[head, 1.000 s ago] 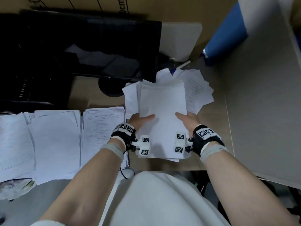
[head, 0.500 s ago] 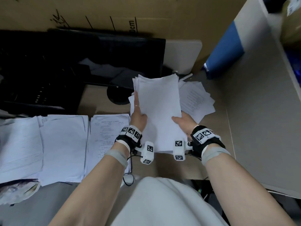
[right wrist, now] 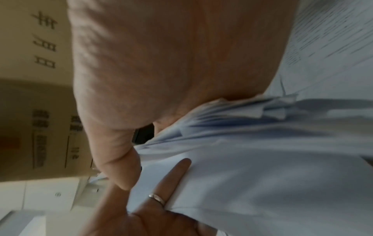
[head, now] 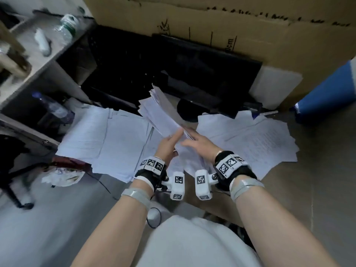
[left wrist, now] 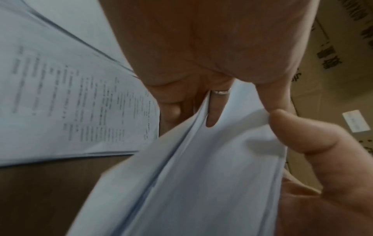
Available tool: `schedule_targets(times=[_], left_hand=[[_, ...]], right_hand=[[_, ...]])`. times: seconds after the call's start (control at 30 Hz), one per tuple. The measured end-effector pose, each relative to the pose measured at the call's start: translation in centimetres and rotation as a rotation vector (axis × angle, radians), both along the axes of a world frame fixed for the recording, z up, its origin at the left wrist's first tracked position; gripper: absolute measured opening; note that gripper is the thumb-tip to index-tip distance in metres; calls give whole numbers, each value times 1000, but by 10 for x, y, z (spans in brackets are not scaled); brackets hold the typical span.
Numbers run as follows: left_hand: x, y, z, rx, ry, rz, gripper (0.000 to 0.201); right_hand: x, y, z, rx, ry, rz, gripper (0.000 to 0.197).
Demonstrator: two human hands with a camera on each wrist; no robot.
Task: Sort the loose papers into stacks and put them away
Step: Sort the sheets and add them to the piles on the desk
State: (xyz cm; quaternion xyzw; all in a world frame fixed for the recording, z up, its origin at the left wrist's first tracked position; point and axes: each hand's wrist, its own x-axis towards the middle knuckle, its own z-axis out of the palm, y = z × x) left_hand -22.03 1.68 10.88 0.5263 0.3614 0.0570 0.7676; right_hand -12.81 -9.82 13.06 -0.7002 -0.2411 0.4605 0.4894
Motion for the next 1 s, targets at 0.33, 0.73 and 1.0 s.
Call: schedule_targets(times=[0.33, 0.73, 1.0], left_hand=[[-71, 124, -6, 134, 0, -27, 56], [-110, 193, 2, 168, -108, -219, 34], [-125, 203, 15, 174, -112, -137, 30]], right_hand=[[-66, 105, 7, -96, -229, 82, 87], [-132, 167, 4, -75, -234, -209, 94], [-137, 173, 12, -13, -207, -148, 49]])
